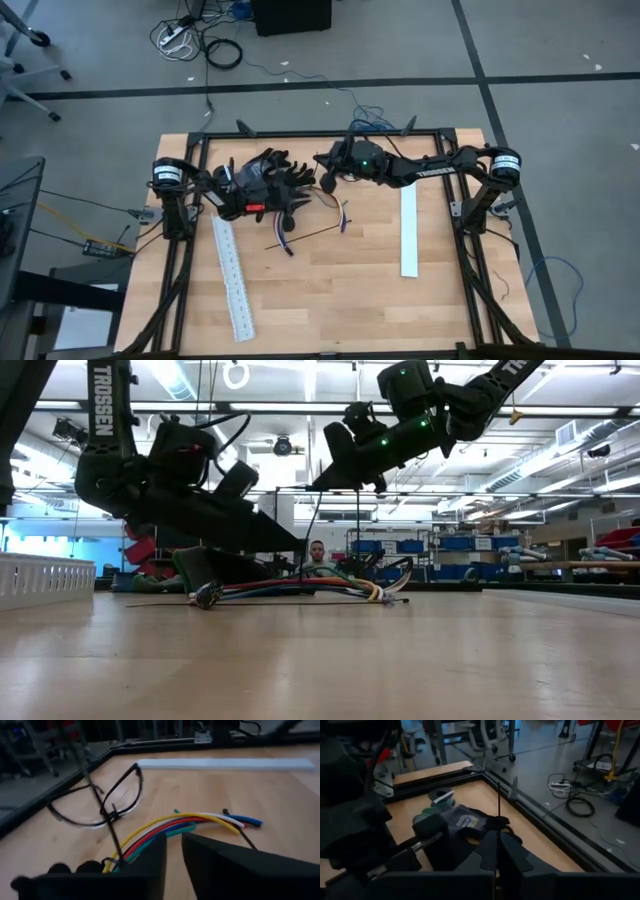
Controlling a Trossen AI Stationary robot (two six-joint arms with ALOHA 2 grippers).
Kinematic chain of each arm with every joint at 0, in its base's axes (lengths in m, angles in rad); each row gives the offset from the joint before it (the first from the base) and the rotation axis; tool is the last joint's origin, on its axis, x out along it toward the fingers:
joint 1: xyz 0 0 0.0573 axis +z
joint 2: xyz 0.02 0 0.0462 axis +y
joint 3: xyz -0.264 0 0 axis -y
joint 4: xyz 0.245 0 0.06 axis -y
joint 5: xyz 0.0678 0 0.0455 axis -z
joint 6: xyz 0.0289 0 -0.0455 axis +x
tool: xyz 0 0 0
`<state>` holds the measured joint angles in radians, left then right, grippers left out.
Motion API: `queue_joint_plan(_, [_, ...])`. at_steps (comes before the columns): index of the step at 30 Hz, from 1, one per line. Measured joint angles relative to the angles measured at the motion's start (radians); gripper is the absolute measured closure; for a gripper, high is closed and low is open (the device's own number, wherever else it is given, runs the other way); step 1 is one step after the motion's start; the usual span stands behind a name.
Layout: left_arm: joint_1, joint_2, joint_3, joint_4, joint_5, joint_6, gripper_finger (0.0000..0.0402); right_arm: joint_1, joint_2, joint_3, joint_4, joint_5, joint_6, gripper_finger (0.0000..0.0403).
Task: Ziptie cables
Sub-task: Wrap the cables together using the black zip
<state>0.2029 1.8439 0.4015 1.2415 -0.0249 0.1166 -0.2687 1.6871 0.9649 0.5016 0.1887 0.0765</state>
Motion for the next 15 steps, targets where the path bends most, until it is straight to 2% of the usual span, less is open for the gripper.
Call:
queue_joint_plan(3, [-0.002,0.000,0.000,0.012,-0.011,0.060,0.0297,-0.001,0.000,0.000,-0.002,-0.037,0.000,0.0403])
queue_joint_plan(6, [-0.001,0.000,0.000,0.034,-0.066,0.068,0.0252,-0.001,0.000,0.000,-0.004,-0.058,0.000,0.0403])
queue_joint_plan(11, [-0.001,0.000,0.000,0.028,-0.237,-0.003,0.0197,0.000,0.001,0.000,-0.010,-0.087,-0.006,0.0403])
queue_joint_plan(13, [0.003,0.000,0.000,0.023,-0.239,-0.023,0.0189,0.000,0.001,0.000,-0.010,-0.100,-0.007,0.0403])
queue_joint_plan(15, [0.008,0.000,0.005,0.024,-0.187,-0.024,0.0188,0.000,0.001,0.000,-0.010,-0.110,-0.007,0.0403])
